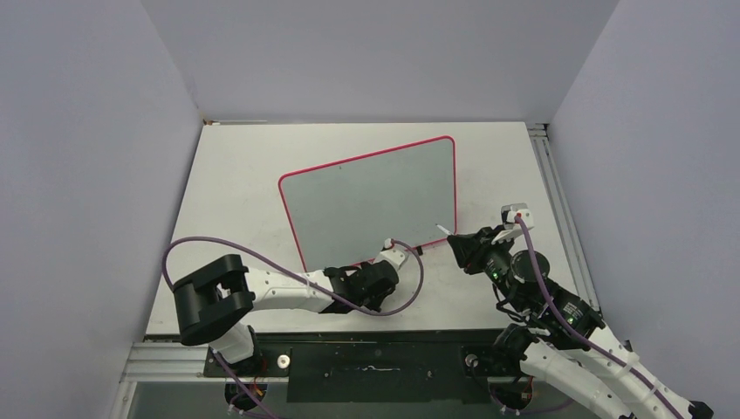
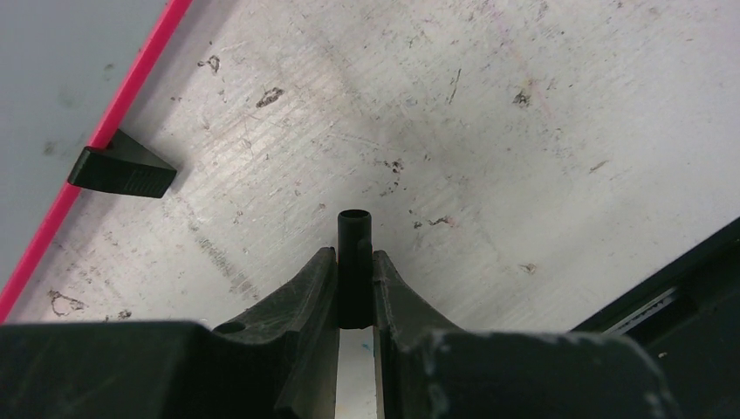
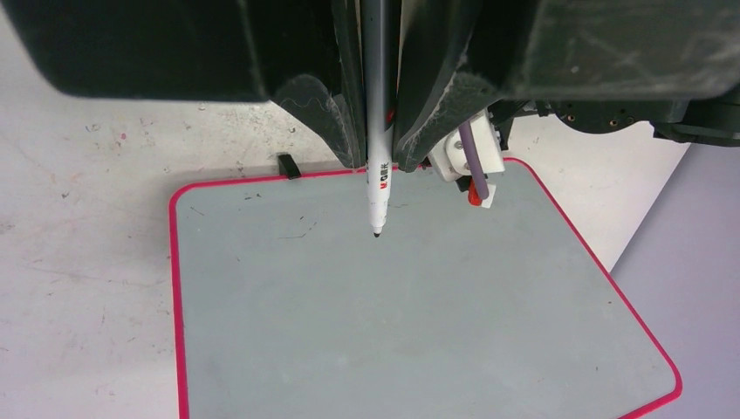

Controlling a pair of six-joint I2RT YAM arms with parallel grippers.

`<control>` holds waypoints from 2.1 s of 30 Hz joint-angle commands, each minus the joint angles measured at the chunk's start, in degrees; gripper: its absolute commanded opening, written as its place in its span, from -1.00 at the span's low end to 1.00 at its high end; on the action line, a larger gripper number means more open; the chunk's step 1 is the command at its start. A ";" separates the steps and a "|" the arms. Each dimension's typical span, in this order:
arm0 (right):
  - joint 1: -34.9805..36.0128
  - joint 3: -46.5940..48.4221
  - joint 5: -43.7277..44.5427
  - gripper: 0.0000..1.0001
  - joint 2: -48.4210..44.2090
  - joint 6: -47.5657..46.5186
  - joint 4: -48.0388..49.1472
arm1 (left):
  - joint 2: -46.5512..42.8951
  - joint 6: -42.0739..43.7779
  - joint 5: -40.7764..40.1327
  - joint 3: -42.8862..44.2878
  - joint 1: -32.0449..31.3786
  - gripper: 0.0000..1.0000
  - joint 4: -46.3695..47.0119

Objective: Write a sentence on the whiteboard
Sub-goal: Place the pen cap at the center of the board, then write a sentence on the whiteboard.

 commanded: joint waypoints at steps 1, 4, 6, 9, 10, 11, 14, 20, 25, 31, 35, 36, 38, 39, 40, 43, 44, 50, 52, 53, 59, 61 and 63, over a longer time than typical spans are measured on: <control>-0.19 0.70 1.37 -0.89 0.46 -0.10 1.27 | 1.96 -2.19 -0.59 2.87 0.06 -0.72 2.10; -0.20 0.40 1.34 -0.89 -0.04 0.03 1.34 | 2.70 -2.74 -0.90 3.21 0.06 -0.60 2.10; -0.17 0.20 1.48 -0.89 -0.39 0.25 1.06 | 2.69 -2.92 -0.94 3.09 0.06 -0.55 2.59; -0.15 0.17 1.77 -0.89 -1.07 0.39 0.49 | 2.94 -2.87 -0.84 3.26 0.06 -0.39 2.80; -0.17 0.24 1.95 -0.89 -1.21 0.39 0.30 | 3.05 -2.90 -0.91 3.30 0.06 -0.33 2.76; -0.15 0.30 2.12 -0.89 -1.39 0.39 0.05 | 3.04 -2.88 -1.01 3.35 0.06 -0.26 2.83; -0.18 0.60 2.47 -0.89 -1.75 0.35 -0.48 | 2.46 -2.88 -1.47 3.44 0.06 -0.08 2.81; -0.21 0.85 2.65 -0.89 -2.03 0.14 -0.48 | -2.54 -0.77 -2.49 3.78 0.00 0.61 2.67; -0.15 3.13 3.69 -0.89 -1.08 -2.88 -0.27 | -10.87 1.02 -5.50 3.23 -0.29 0.76 2.56; -0.15 8.43 6.58 -0.89 1.05 -8.21 0.23 | -20.69 5.18 -5.62 7.20 0.89 0.79 -2.52; -0.15 8.71 7.03 -0.89 1.56 -9.03 1.71 | -24.16 10.05 -7.07 14.62 2.77 0.80 -8.85; -0.19 8.56 7.12 -0.89 1.59 -9.08 2.15 | -24.50 11.19 -6.44 16.44 4.01 0.81 -10.21; -0.18 8.15 6.96 -0.89 1.69 -9.00 2.93 | -25.04 13.13 -3.06 20.33 8.31 0.81 -12.39; -0.15 7.95 6.76 -0.89 1.81 -8.79 3.27 | -25.21 14.07 -1.47 21.95 10.50 0.81 -13.16; -0.18 7.72 6.41 -0.89 1.78 -8.67 3.53 | -25.46 14.95 0.35 23.92 12.52 0.81 -13.82; -0.16 7.04 5.65 -0.89 1.91 -8.57 4.72 | -25.93 17.25 5.49 28.28 18.90 0.84 -15.13; -0.21 6.81 4.79 -0.89 2.12 -8.69 5.41 | -25.90 17.76 7.71 29.56 21.31 0.84 -15.54; -0.16 6.54 -3.69 -0.89 5.47 -9.94 11.10 | -26.88 17.49 23.25 31.93 39.64 0.86 -16.84; -0.16 6.34 -6.97 -0.89 7.04 -10.10 13.87 | -28.24 17.07 27.73 30.78 45.19 0.87 -16.87; -0.19 6.33 -8.66 -0.89 8.02 -10.20 15.25 | -29.33 16.82 29.71 29.93 48.94 0.87 -16.88; -0.02 5.46 -17.61 -0.89 16.56 -8.43 27.18 | -35.08 12.61 43.87 18.39 65.81 0.88 -11.11; 0.44 5.42 -19.07 -0.89 19.78 -8.01 30.87 | -36.58 10.24 49.67 13.20 71.79 0.88 -7.55; 1.84 5.65 -19.35 -0.89 22.63 -8.05 34.12 | -38.14 7.19 57.35 7.58 76.70 0.87 -2.07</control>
